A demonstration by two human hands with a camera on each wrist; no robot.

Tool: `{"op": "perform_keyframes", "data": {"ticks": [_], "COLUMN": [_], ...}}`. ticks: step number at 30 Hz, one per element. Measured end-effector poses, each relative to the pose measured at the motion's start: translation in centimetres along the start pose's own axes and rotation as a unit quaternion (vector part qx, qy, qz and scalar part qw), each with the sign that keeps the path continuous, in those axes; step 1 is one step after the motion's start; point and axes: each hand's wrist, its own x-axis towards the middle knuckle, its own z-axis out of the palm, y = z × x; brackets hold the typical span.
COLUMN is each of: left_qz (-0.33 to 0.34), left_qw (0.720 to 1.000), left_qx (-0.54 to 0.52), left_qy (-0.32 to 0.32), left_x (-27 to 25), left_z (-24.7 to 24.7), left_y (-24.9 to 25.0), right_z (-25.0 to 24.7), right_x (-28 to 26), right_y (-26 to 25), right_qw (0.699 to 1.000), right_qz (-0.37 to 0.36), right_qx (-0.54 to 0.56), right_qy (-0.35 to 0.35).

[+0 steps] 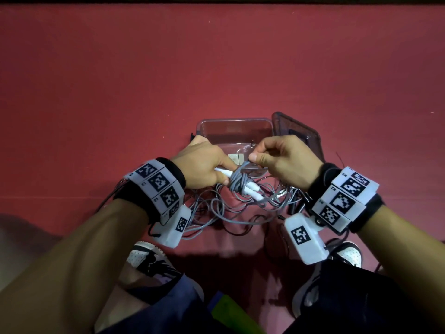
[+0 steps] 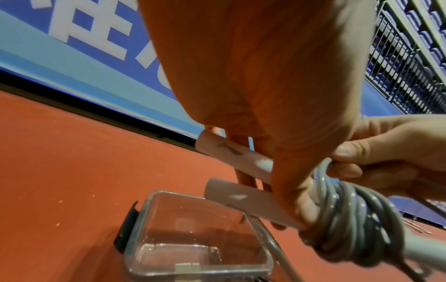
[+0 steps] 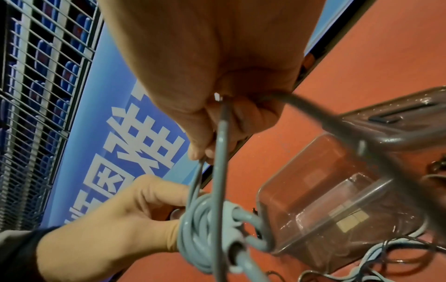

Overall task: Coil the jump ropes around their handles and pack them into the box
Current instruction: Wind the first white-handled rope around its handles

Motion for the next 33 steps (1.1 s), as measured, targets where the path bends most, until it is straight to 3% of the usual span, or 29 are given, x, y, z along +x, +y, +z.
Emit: {"op": "perform_keyframes", "data": {"ticks": [6, 13, 18, 23, 28, 30, 33], "left_qz": [0.026, -0.012, -0.007, 0.034, 0.035, 0.014, -0.012], "left_qw": [0.999, 0.994, 0.991, 0.958, 0.886, 0.886, 0.909], "left_qx": [-0.047, -0.111, -0.133, -0.285, -0.461, -0.458, -0.405], "left_qy": [-0.008, 0.003, -0.001, -0.003, 0.044, 0.066, 0.096], "left_x": [-0.5, -0.5, -0.6, -0.6, -0.6, -0.4, -0.2], "left_z": [-0.5, -0.5, -0.4, -0.5, -0.8, -0.9, -0.3], "left_y": [0.8, 0.2, 0.5, 0.4, 1.4, 1.3, 0.6], "right_z": [-0.2, -0.4, -0.5, -0.5, -0.5, -0.1, 0.9], "right_x": [0.0, 0.1, 0.2, 0.5, 0.7, 0.6, 0.1], "right_y": [0.3, 1.0, 1.1, 1.2, 1.6, 1.8, 1.4], "right_qw": [0.999, 1.0, 0.999, 0.999, 0.997, 0.999, 1.0], "right_qz": [-0.001, 0.005, 0.014, 0.007, 0.003, 0.013, 0.008], "right_qx": [-0.034, 0.002, -0.029, 0.027, 0.073, 0.043, -0.012], "right_qy": [-0.006, -0.009, 0.014, 0.026, 0.026, 0.015, -0.028]}}
